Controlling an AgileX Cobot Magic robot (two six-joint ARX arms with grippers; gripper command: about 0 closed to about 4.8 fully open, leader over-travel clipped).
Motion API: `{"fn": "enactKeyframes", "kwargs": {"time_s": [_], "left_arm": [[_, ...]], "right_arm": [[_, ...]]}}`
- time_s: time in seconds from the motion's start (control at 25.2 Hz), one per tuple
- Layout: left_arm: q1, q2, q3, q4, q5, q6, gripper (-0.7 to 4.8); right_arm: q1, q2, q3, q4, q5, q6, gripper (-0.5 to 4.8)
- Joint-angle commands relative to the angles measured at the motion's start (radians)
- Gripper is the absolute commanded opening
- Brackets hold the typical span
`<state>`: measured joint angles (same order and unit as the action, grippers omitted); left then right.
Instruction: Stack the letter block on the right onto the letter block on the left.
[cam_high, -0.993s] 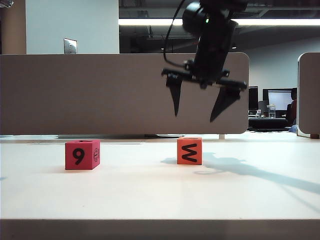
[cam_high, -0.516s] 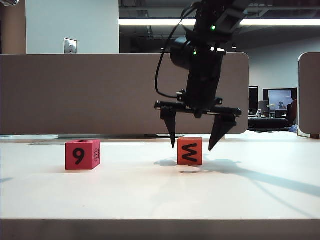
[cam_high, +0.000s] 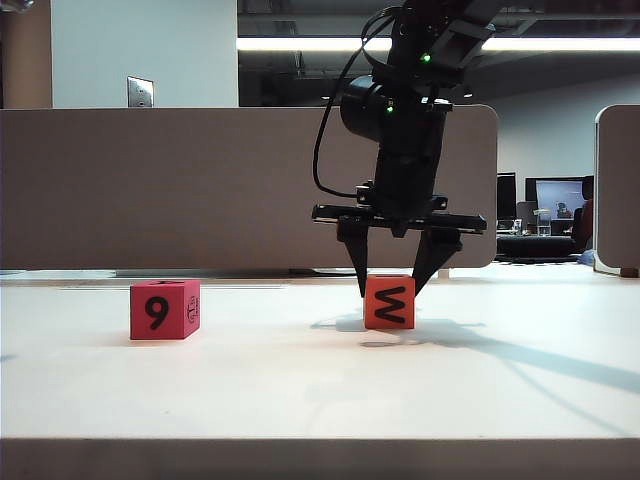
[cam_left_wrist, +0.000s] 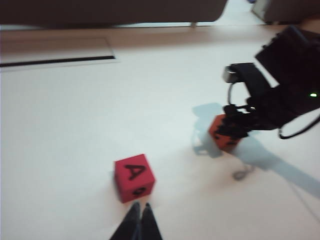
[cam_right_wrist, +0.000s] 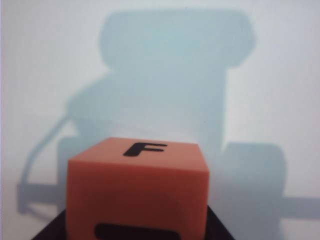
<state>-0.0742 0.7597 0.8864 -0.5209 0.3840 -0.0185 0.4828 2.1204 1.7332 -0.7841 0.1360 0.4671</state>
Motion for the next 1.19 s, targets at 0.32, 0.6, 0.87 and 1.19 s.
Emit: {"fn": "enactKeyframes", "kwargs": {"time_s": [0.32,0.6,0.87,1.19], "left_arm": [[-0.017,-0.017,0.006,0.005,-0.058,0.03,-0.05],[-0.022,-0.017,0.006,0.005,-0.058,0.031,-0.05],[-0.026,-0.017,0.006,-0.002,-0.087,0.056,-0.05],[-0.047,-0.017,0.007,-0.013,-0.144,0.096,-0.05]], "right_arm": [[0.001,-0.012,0.025,0.022,0.001,-0.139,2.2],[0.022,-0.014,0.19,-0.032,-0.043,-0.324,2.2],[0.089,-0.014,0.373,-0.039,-0.157,-0.383,2.23],[0.178,-0.002,0.4,0.05,-0.254,-0.415,2.23]]}}
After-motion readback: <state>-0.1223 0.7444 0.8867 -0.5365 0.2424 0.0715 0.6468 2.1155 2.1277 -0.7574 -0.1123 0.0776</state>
